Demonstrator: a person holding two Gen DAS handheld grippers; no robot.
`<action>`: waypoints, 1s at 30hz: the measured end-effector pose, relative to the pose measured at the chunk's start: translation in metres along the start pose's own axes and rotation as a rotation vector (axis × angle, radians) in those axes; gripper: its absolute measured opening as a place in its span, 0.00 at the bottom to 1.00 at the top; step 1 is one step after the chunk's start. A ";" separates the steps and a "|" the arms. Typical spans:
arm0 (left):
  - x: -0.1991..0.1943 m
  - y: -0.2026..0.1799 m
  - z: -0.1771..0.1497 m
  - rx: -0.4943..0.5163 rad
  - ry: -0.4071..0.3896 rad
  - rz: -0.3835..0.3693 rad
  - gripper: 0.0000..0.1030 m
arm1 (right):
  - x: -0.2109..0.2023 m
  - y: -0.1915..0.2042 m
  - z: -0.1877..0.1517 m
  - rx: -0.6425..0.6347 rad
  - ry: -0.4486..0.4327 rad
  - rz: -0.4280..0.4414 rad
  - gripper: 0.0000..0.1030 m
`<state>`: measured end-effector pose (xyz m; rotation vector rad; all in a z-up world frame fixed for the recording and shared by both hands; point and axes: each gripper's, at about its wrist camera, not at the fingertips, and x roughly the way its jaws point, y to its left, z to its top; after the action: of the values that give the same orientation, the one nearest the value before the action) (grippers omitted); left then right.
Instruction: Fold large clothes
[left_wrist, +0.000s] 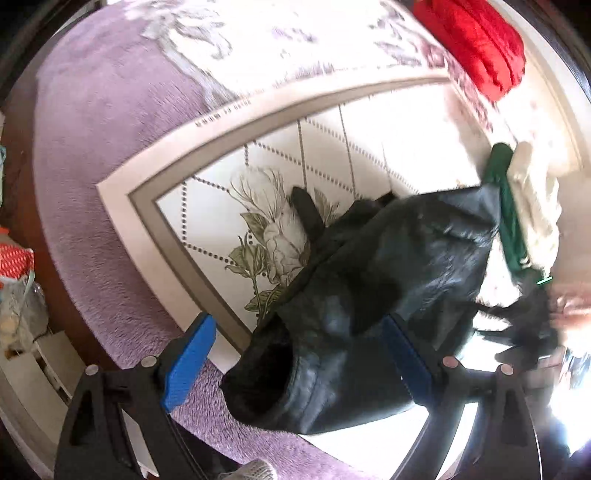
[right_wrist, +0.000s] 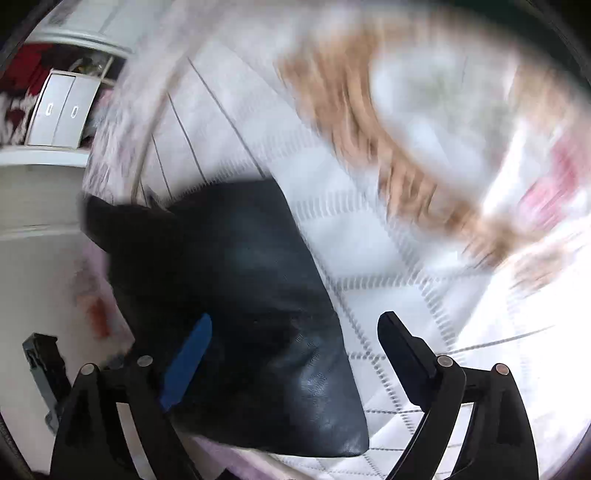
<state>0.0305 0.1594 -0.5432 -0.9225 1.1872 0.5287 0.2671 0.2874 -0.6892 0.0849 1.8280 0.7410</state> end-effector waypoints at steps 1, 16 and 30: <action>-0.005 0.000 -0.002 -0.008 -0.005 0.001 0.90 | 0.022 -0.013 -0.004 0.022 0.086 0.113 0.91; 0.025 -0.038 -0.036 0.064 0.037 0.078 0.90 | 0.000 -0.051 -0.196 0.555 -0.090 0.202 0.71; 0.087 -0.025 -0.055 0.016 0.130 0.090 1.00 | -0.058 0.046 -0.014 0.016 -0.200 -0.212 0.36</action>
<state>0.0476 0.0904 -0.6214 -0.9037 1.3539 0.5370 0.2640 0.2947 -0.6139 -0.0241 1.6231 0.5491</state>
